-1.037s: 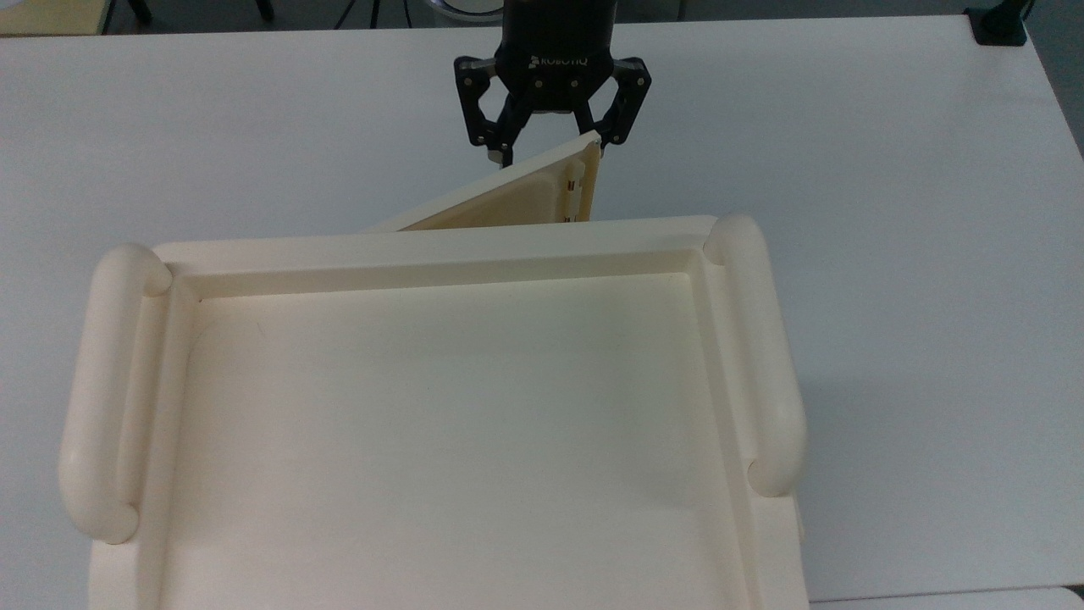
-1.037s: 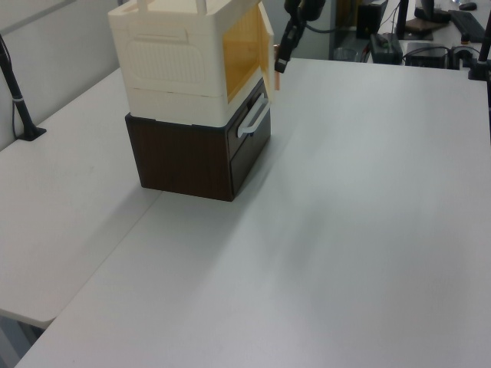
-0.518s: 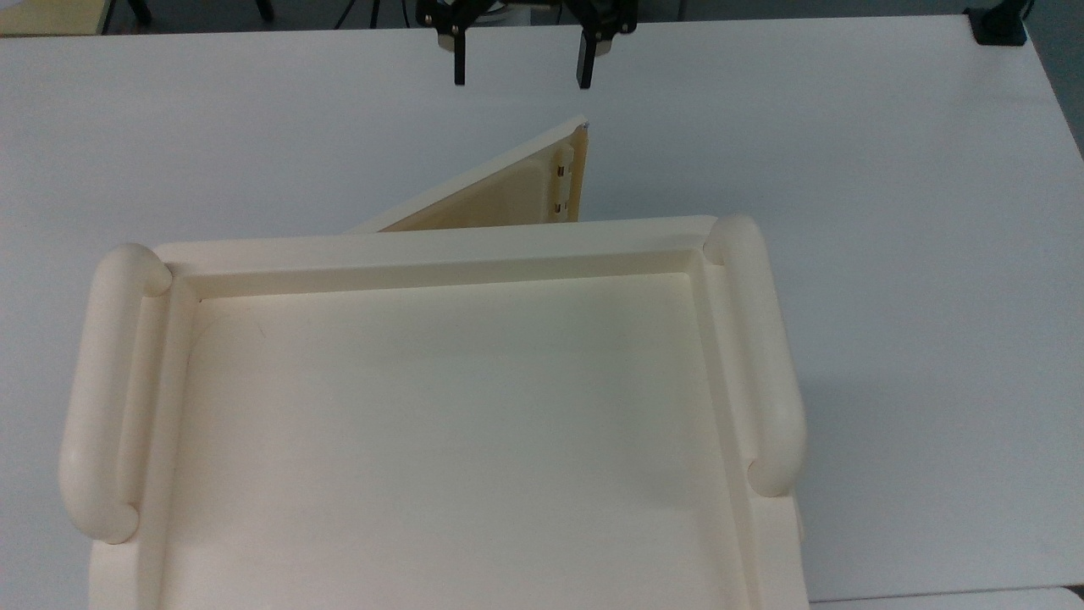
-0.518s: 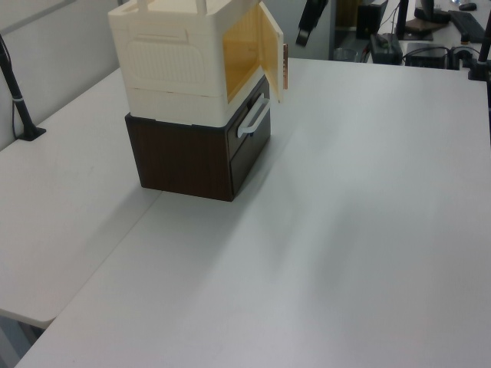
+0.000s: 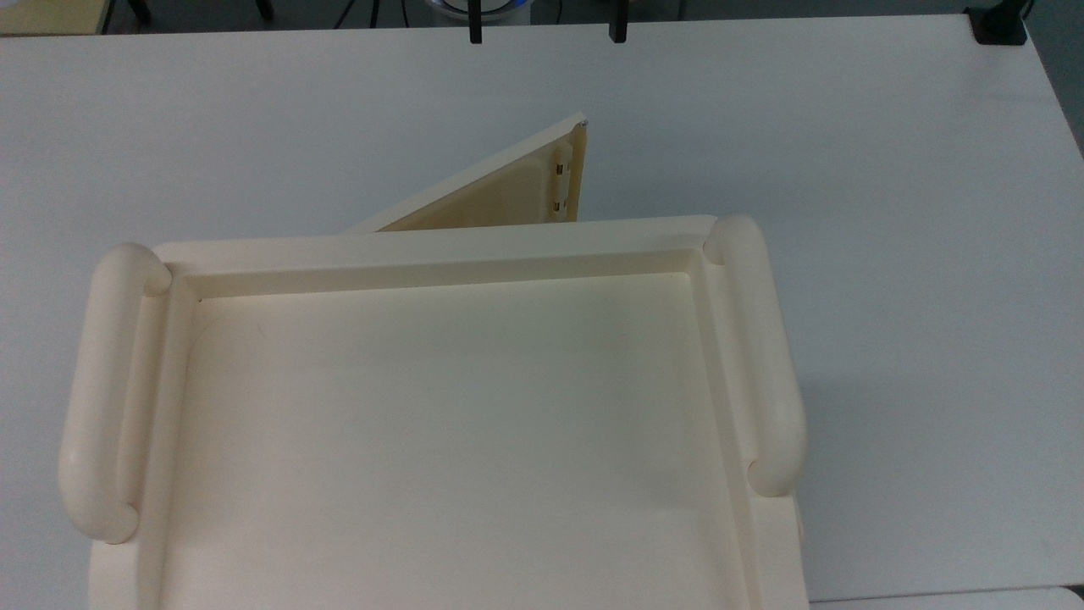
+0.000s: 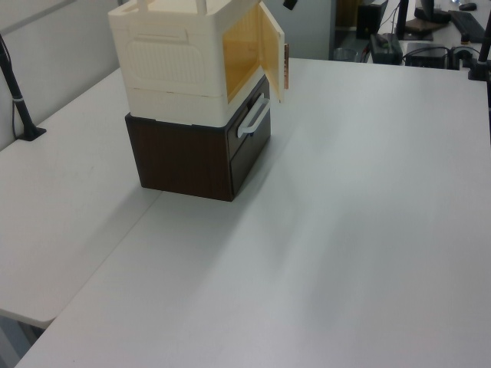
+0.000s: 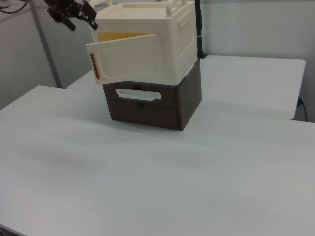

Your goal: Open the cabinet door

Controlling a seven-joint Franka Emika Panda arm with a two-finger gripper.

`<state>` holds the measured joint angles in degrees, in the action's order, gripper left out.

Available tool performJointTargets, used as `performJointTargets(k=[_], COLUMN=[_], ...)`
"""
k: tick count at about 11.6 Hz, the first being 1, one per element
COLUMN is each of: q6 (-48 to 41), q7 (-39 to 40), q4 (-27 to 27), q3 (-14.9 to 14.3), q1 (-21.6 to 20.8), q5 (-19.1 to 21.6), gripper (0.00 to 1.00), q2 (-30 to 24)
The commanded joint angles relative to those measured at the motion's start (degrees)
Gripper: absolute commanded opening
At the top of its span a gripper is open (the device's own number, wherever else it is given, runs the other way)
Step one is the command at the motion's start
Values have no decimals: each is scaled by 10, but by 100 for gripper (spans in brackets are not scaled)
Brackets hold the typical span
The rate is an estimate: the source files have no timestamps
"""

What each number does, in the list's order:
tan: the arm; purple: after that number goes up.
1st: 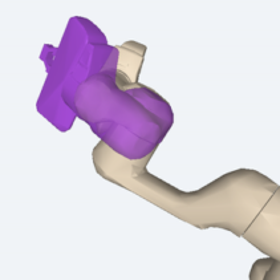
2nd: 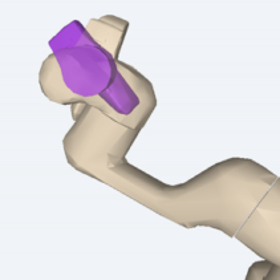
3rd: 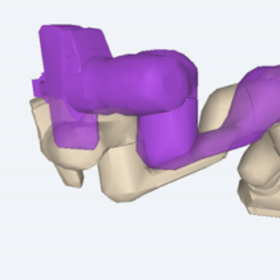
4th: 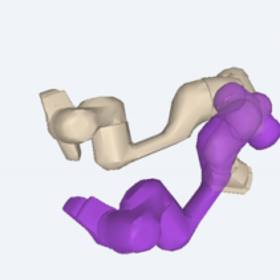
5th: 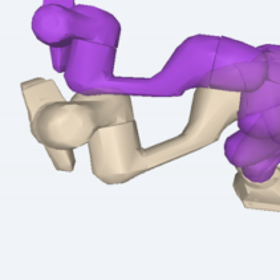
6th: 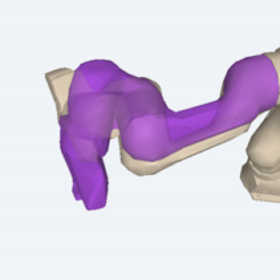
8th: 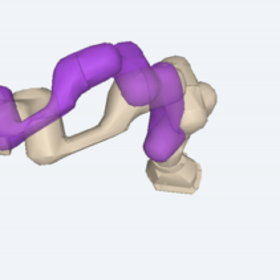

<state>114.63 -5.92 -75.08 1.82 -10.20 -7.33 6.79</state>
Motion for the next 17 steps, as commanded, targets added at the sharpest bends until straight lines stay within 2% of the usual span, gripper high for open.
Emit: performJointTargets(k=[1,9,13,17], q6=[46,130,119,33], q7=[1,6,9,38], q4=[-1,-16,-33,-31], q3=[-1,0,0,-10], q1=[-16,-28,-25,-4], q5=[8,6,2,6], gripper=[99,99,99,99], q2=[18,65,64,55])
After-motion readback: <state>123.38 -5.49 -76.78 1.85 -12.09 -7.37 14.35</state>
